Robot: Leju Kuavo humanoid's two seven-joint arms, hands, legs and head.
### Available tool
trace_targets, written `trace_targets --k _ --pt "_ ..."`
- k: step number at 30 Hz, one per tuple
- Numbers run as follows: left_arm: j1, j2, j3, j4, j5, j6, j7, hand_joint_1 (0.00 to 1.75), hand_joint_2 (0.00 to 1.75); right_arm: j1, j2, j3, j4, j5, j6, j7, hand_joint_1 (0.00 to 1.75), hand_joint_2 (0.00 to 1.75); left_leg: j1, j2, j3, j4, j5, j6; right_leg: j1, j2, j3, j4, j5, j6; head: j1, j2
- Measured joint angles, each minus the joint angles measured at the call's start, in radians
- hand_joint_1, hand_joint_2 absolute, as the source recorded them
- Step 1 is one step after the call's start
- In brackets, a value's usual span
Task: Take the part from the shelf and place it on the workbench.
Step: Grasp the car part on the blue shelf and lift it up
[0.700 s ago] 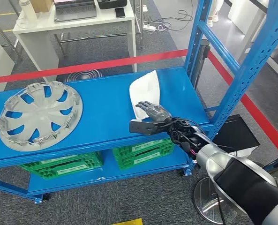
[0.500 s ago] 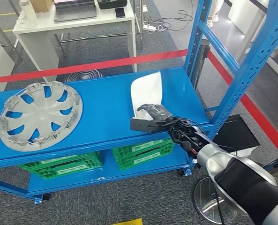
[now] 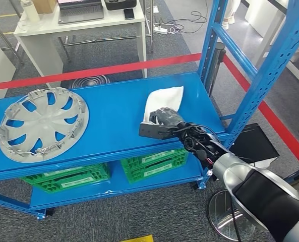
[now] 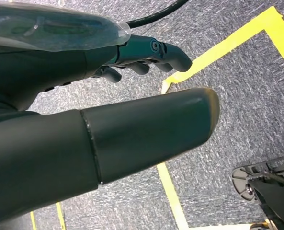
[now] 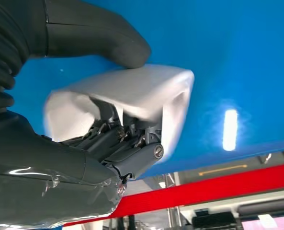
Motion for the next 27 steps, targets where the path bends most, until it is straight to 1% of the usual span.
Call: trace_targets --k 9,13,18,23,27 --pt "-0.005 0.000 0.000 0.000 -0.001 0.003 -0.009 0.00 0.00 0.009 -0.019 -0.001 -0.059 0.003 0.001 0.026 1.46 1.75 0.000 0.000 0.000 0.000 0.000 0.000 0.000 0.000 0.000 0.000 0.000 0.000 0.000 0.000" --pt "-0.006 0.000 0.000 0.000 0.006 -0.007 -0.013 0.00 1.75 0.014 -0.025 -0.002 -0.082 0.007 -0.001 0.029 1.47 1.75 0.000 0.000 0.000 0.000 0.000 0.000 0.000 0.000 0.000 0.000 0.000 0.000 0.000 0.000" --pt "-0.007 0.004 0.001 0.000 0.022 -0.038 -0.039 0.00 1.75 0.021 -0.030 -0.002 -0.108 0.019 -0.004 0.029 1.47 1.75 0.000 0.000 0.000 0.000 0.000 0.000 0.000 0.000 0.000 0.000 0.000 0.000 0.000 0.000" --pt "-0.009 0.011 0.002 0.000 0.035 -0.034 -0.054 0.00 1.75 0.023 -0.030 -0.003 -0.123 0.019 -0.015 0.028 1.47 1.75 0.000 0.000 0.000 0.000 0.000 0.000 0.000 0.000 0.000 0.000 0.000 0.000 0.000 0.000" --pt "-0.009 0.013 0.008 0.000 0.049 -0.013 -0.057 0.00 1.75 0.029 -0.030 -0.012 -0.137 0.019 -0.074 0.001 1.47 1.75 0.000 0.000 0.000 0.000 0.000 0.000 0.000 0.000 0.000 0.000 0.000 0.000 0.000 0.000"
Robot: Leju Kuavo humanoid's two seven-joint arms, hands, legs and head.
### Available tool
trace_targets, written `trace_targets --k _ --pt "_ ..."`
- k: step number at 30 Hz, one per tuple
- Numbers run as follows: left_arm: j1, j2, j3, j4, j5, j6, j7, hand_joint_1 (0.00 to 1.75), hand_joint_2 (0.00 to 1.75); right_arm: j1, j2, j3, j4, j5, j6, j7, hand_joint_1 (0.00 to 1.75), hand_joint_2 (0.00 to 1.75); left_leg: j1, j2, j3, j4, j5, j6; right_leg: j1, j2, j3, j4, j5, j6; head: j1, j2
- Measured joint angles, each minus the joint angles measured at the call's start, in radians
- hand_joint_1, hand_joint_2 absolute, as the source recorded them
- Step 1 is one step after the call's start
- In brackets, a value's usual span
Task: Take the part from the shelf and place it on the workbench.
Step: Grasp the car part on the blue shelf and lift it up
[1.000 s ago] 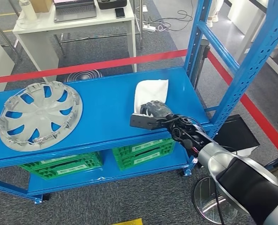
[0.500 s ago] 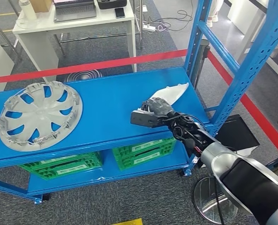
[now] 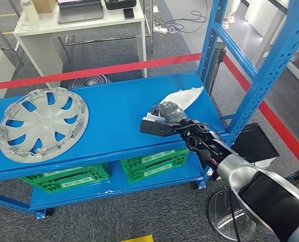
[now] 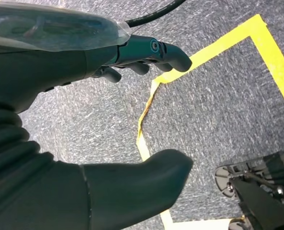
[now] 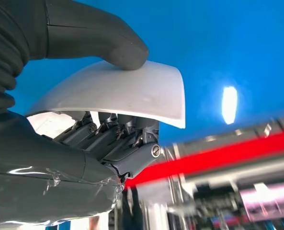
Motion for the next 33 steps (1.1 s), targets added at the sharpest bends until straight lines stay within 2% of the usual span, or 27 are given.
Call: trace_targets --k 8,15,17,20,23,30,33 --pt "0.009 0.002 0.008 0.000 0.018 0.025 0.000 0.00 1.75 0.021 0.016 -0.017 -0.076 -0.006 -0.167 -0.081 1.47 1.75 0.000 0.000 0.000 0.000 0.000 0.000 0.000 0.000 0.000 0.000 0.000 0.000 0.000 0.000" --pt "0.012 0.003 0.010 0.000 0.019 0.027 0.000 0.00 1.75 0.023 0.020 -0.019 -0.092 -0.007 -0.188 -0.085 1.47 1.75 0.000 0.000 0.000 0.000 0.000 0.000 0.000 0.000 0.000 0.000 0.000 0.000 -0.001 0.000" --pt "0.014 0.003 0.014 0.000 0.020 0.029 0.000 0.00 1.75 0.028 0.024 -0.023 -0.139 -0.006 -0.216 -0.076 1.47 1.75 0.000 0.000 0.000 0.000 0.000 0.000 0.000 0.000 0.000 0.000 0.000 0.000 -0.001 0.000" --pt "0.021 0.003 0.020 0.000 0.022 0.033 0.000 0.00 1.75 0.044 0.030 -0.032 -0.301 0.001 -0.258 -0.050 1.47 1.75 0.000 0.000 0.000 0.000 0.000 0.000 0.000 0.000 0.000 0.000 0.000 0.000 -0.001 0.000" --pt "0.023 0.003 0.021 0.000 0.021 0.035 0.004 0.00 1.75 0.057 0.031 -0.039 -0.396 -0.009 -0.278 -0.057 1.47 1.75 0.000 0.000 0.000 0.000 0.000 0.000 0.000 0.000 0.000 0.000 0.000 0.000 -0.001 0.000" --pt "0.023 0.002 0.021 0.000 0.017 0.037 0.009 0.00 1.75 0.091 0.041 -0.046 -0.513 -0.119 -0.281 -0.111 1.47 1.75 0.000 0.000 0.000 0.000 0.000 0.000 0.000 0.000 0.000 0.000 0.000 0.000 -0.001 0.000" --pt "0.022 0.002 0.021 0.000 0.016 0.038 0.011 0.00 1.75 0.108 0.053 -0.053 -0.549 -0.282 -0.230 -0.182 1.47 1.75 0.000 0.000 0.000 0.000 0.000 0.000 0.000 0.000 0.000 0.000 0.000 0.000 -0.001 0.000"
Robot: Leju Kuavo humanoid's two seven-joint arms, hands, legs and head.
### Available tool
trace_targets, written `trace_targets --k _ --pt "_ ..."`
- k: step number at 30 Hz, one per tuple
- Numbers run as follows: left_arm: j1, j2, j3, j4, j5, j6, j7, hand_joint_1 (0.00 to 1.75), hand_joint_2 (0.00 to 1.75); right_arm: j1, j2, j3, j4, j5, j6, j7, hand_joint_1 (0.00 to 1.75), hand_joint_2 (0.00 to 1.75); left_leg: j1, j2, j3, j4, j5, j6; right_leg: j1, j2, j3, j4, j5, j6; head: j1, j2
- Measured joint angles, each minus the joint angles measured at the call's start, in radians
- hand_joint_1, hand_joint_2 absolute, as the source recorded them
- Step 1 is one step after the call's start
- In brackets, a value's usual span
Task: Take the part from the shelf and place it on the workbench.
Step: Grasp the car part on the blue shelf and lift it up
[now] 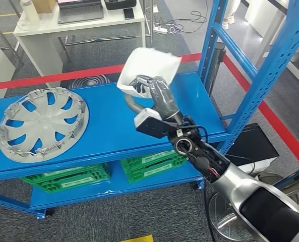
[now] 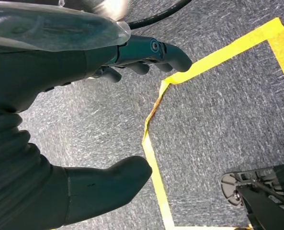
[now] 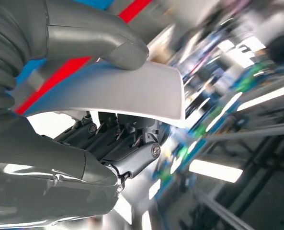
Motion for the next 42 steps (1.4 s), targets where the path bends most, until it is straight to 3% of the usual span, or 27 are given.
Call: trace_targets --k 5,10,19,32,40,42 --pt "-0.006 -0.003 0.000 0.000 -0.008 0.001 0.011 0.00 1.75 0.038 0.050 0.003 -0.026 -0.319 0.209 -0.099 1.47 1.75 0.000 0.000 0.000 0.000 0.000 0.000 0.000 0.000 0.000 0.000 0.000 0.000 0.000 0.000" --pt "-0.019 -0.006 0.000 0.000 -0.011 0.001 0.021 0.00 1.75 0.052 0.105 0.024 -0.019 -0.407 0.327 -0.110 1.47 1.75 0.000 0.000 0.000 -0.001 0.000 0.000 0.001 0.000 0.000 0.000 0.000 -0.001 0.000 0.000" --pt "-0.023 -0.009 0.000 0.000 -0.011 0.002 0.022 0.00 1.75 0.055 0.143 0.042 0.005 -0.421 0.352 -0.095 1.47 1.75 0.000 0.000 0.000 -0.001 0.000 0.000 0.000 0.000 0.000 -0.001 0.000 -0.001 0.000 0.000" --pt "-0.022 -0.009 0.000 0.000 -0.006 0.002 0.030 0.00 1.75 0.071 0.150 0.042 0.023 -0.381 0.353 -0.043 1.47 1.75 0.000 0.000 0.000 0.000 -0.001 0.001 0.000 0.000 0.000 -0.001 0.000 0.000 0.000 0.000" --pt "-0.023 -0.006 0.000 0.000 0.004 0.008 0.037 0.00 1.75 0.090 0.149 0.033 0.015 -0.364 0.357 -0.027 1.47 1.75 0.001 0.003 0.000 0.001 -0.004 0.019 -0.003 0.002 0.004 -0.003 -0.004 0.016 -0.003 0.000" --pt "-0.023 -0.007 0.000 0.000 0.002 0.008 0.037 0.00 1.75 0.090 0.148 0.026 0.009 -0.364 0.356 -0.024 1.47 1.75 0.009 0.007 0.008 -0.017 0.007 0.023 0.001 0.002 -0.009 0.039 -0.039 0.024 0.003 0.000"
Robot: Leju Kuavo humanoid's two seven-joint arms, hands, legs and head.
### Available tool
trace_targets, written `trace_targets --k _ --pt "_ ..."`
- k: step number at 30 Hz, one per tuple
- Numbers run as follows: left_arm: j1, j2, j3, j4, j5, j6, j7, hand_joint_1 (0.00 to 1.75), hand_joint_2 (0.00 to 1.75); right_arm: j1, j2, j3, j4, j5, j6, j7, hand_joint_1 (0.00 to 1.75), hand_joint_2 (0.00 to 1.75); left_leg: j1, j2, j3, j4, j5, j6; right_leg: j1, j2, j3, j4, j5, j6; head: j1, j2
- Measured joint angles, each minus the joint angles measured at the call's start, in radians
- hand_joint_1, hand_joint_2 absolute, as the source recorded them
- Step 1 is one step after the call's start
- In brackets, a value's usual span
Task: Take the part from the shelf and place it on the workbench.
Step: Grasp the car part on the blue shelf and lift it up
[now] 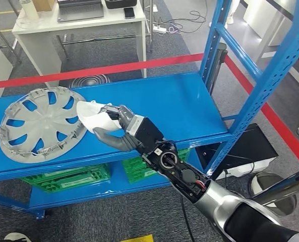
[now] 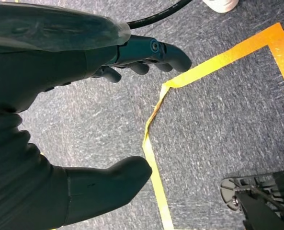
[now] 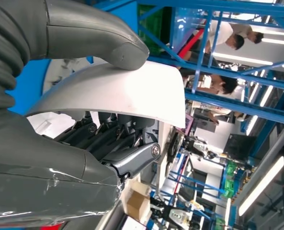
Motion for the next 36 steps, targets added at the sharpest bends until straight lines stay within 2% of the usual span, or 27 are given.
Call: trace_targets --k 3,4,5,6,8,9,10,13,14,15,16,18,19,20,21,22,23,24,25,26,28,29,30,31,34,35,36 --pt "0.000 0.000 0.000 0.000 -0.006 -0.002 0.001 0.00 1.75 0.009 -0.008 -0.009 -0.003 0.000 -0.004 0.004 1.47 1.75 0.004 0.003 0.002 -0.007 0.006 0.003 -0.004 -0.003 -0.066 0.175 -0.106 0.014 0.014 0.000" --pt "0.000 0.000 0.000 0.000 -0.008 -0.003 0.002 0.00 1.75 0.014 -0.012 -0.012 -0.004 0.000 -0.005 0.005 1.47 1.75 0.005 0.004 0.001 -0.006 0.006 0.002 -0.007 -0.004 -0.079 0.217 -0.120 0.018 0.016 0.000" --pt "0.000 -0.001 0.000 0.000 -0.009 -0.004 0.003 0.00 1.75 0.019 -0.016 -0.014 -0.004 0.000 -0.005 0.006 1.47 1.75 0.007 0.004 -0.001 -0.003 0.006 0.001 -0.011 -0.005 -0.079 0.229 -0.116 0.021 0.019 0.000" --pt "0.000 -0.001 0.000 0.000 -0.009 -0.005 0.004 0.00 1.75 0.022 -0.020 -0.016 -0.004 0.001 -0.003 0.006 1.47 1.75 0.009 0.004 -0.004 0.000 0.007 -0.002 -0.014 -0.006 -0.058 0.195 -0.091 0.023 0.021 0.000" --pt "-0.001 -0.002 0.000 0.000 -0.009 -0.008 0.004 0.00 1.75 0.023 -0.022 -0.020 -0.005 0.002 0.002 0.006 1.47 1.75 0.014 0.003 -0.010 0.009 0.009 -0.011 -0.019 -0.008 0.018 0.058 -0.032 0.026 0.027 0.000" --pt "-0.001 -0.002 0.000 0.000 -0.010 -0.008 0.004 0.00 1.75 0.024 -0.022 -0.022 -0.006 0.003 0.005 0.005 1.47 1.75 0.015 0.002 -0.013 0.013 0.011 -0.019 -0.019 -0.006 0.045 0.004 -0.008 0.022 0.029 0.000" --pt "-0.002 -0.001 0.000 0.000 -0.010 -0.008 0.004 0.00 1.75 0.025 -0.023 -0.024 -0.007 0.003 0.007 0.005 1.47 1.75 0.015 0.001 -0.015 0.016 0.013 -0.026 -0.018 -0.003 0.059 -0.027 0.001 0.017 0.030 0.000" --pt "-0.001 -0.001 0.000 0.000 -0.010 -0.009 0.004 0.00 1.75 0.026 -0.023 -0.029 -0.008 0.005 0.011 0.005 1.47 1.75 0.017 0.000 -0.022 0.018 0.024 -0.049 -0.014 0.001 0.047 -0.032 0.012 -0.010 0.023 0.000" --pt "-0.001 -0.001 0.000 0.000 -0.010 -0.009 0.004 0.00 1.75 0.026 -0.023 -0.030 -0.008 0.007 0.012 0.005 1.47 1.75 0.019 0.001 -0.030 0.029 0.013 -0.055 -0.013 0.000 0.040 -0.032 0.021 -0.020 0.017 0.000" --pt "-0.001 -0.001 0.000 0.000 -0.010 -0.009 0.004 0.00 1.75 0.026 -0.023 -0.030 -0.009 0.010 0.012 0.005 1.47 1.75 0.020 0.003 -0.044 0.059 -0.017 -0.059 -0.014 -0.002 0.030 -0.035 0.031 -0.028 0.012 0.000" --pt "-0.001 -0.001 0.000 0.000 -0.009 -0.009 0.004 0.00 1.75 0.026 -0.024 -0.030 -0.010 0.013 0.013 0.005 1.47 1.75 0.021 0.005 -0.065 0.110 -0.063 -0.061 -0.014 -0.003 0.018 -0.037 0.042 -0.035 0.005 0.000" --pt "-0.003 -0.002 0.000 0.000 -0.009 -0.010 0.004 0.00 1.75 0.027 -0.024 -0.031 -0.011 0.017 0.014 0.005 1.47 1.75 0.020 0.006 -0.109 0.252 -0.169 -0.064 -0.010 -0.003 -0.010 -0.036 0.062 -0.042 -0.006 0.000" --pt "-0.003 -0.002 0.000 0.000 -0.009 -0.010 0.004 0.00 1.75 0.027 -0.024 -0.031 -0.011 0.018 0.014 0.005 1.47 1.75 0.020 0.006 -0.119 0.309 -0.200 -0.064 -0.007 -0.003 -0.025 -0.036 0.073 -0.044 -0.009 0.000" --pt "-0.003 -0.002 0.000 0.000 -0.010 -0.010 0.004 0.00 1.75 0.028 -0.025 -0.031 -0.011 0.019 0.015 0.006 1.47 1.75 0.019 0.006 -0.114 0.337 -0.208 -0.062 -0.004 -0.003 -0.040 -0.035 0.084 -0.045 -0.010 0.000" --pt "-0.004 -0.002 0.000 0.000 -0.010 -0.010 0.004 0.00 1.75 0.029 -0.025 -0.031 -0.011 0.019 0.016 0.006 1.47 1.75 0.018 0.006 -0.091 0.328 -0.196 -0.058 -0.001 -0.003 -0.055 -0.035 0.094 -0.045 -0.010 0.000" --pt "-0.005 -0.002 0.000 0.000 -0.011 -0.010 0.004 0.00 1.75 0.030 -0.025 -0.031 -0.011 0.020 0.017 0.007 1.47 1.75 0.016 0.006 -0.050 0.283 -0.172 -0.052 0.001 -0.003 -0.068 -0.035 0.104 -0.044 -0.010 0.000" --pt "-0.006 -0.001 0.000 0.000 -0.012 -0.010 0.004 0.00 1.75 0.031 -0.026 -0.031 -0.011 0.020 0.018 0.008 1.47 1.75 0.012 0.006 0.007 0.212 -0.153 -0.042 0.003 -0.003 -0.078 -0.035 0.113 -0.043 -0.010 0.000" --pt "-0.009 0.000 0.000 0.000 -0.012 -0.010 0.003 0.00 1.75 0.031 -0.026 -0.031 -0.012 0.020 0.020 0.008 1.47 1.75 0.007 0.009 0.064 0.130 -0.147 -0.034 0.006 -0.004 -0.087 -0.034 0.121 -0.040 -0.010 0.000" --pt "-0.011 0.001 0.000 0.000 -0.012 -0.010 0.003 0.00 1.75 0.032 -0.026 -0.031 -0.013 0.020 0.022 0.009 1.47 1.75 0.001 0.012 0.106 0.068 -0.147 -0.027 0.007 -0.008 -0.090 -0.034 0.128 -0.037 -0.007 0.000" --pt "-0.013 0.003 0.000 0.000 -0.012 -0.010 0.002 0.00 1.75 0.032 -0.026 -0.031 -0.014 0.020 0.023 0.010 1.47 1.75 -0.004 0.015 0.130 0.028 -0.152 -0.022 0.006 -0.012 -0.091 -0.035 0.134 -0.032 -0.006 0.000" --pt "-0.014 0.004 0.000 0.000 -0.011 -0.010 0.000 0.00 1.75 0.032 -0.026 -0.031 -0.015 0.020 0.029 0.012 1.47 1.75 -0.009 0.014 0.133 0.010 -0.143 -0.014 0.002 -0.021 -0.088 -0.040 0.146 -0.019 -0.005 0.000" --pt "-0.013 0.004 0.000 0.000 -0.011 -0.010 -0.001 0.00 1.75 0.032 -0.027 -0.030 -0.015 0.020 0.032 0.012 1.47 1.75 -0.008 0.010 0.132 0.005 -0.135 -0.009 -0.001 -0.022 -0.091 -0.037 0.143 -0.013 -0.008 0.000" --pt "-0.011 0.004 0.000 0.000 -0.011 -0.010 -0.001 0.00 1.75 0.032 -0.027 -0.030 -0.015 0.020 0.034 0.012 1.47 1.75 -0.006 0.007 0.128 0.001 -0.124 -0.004 -0.001 -0.022 -0.099 -0.019 0.128 -0.006 -0.008 0.000" --pt "-0.009 0.003 0.000 0.000 -0.011 -0.010 -0.001 0.00 1.75 0.032 -0.027 -0.030 -0.015 0.020 0.035 0.013 1.47 1.75 -0.003 0.004 0.123 -0.003 -0.114 -0.001 -0.002 -0.020 -0.115 0.021 0.097 -0.001 -0.006 0.000" --pt "-0.003 0.002 0.000 0.000 -0.009 -0.010 -0.001 0.00 1.75 0.035 -0.029 -0.030 -0.014 0.020 0.037 0.013 1.47 1.75 -0.001 -0.009 0.097 -0.002 -0.094 0.001 -0.008 -0.018 -0.185 0.229 -0.028 0.010 0.003 0.000" --pt "0.000 0.001 0.000 0.000 -0.009 -0.010 -0.001 0.00 1.75 0.037 -0.029 -0.030 -0.014 0.020 0.038 0.014 1.47 1.75 0.000 -0.015 0.088 0.000 -0.088 -0.002 -0.009 -0.018 -0.189 0.267 -0.044 0.013 0.005 0.000" --pt "0.003 0.001 0.000 0.000 -0.008 -0.010 -0.001 0.00 1.75 0.038 -0.029 -0.029 -0.014 0.020 0.039 0.014 1.47 1.75 0.002 -0.023 0.081 0.002 -0.084 -0.005 -0.010 -0.017 -0.173 0.264 -0.041 0.015 0.008 0.000"
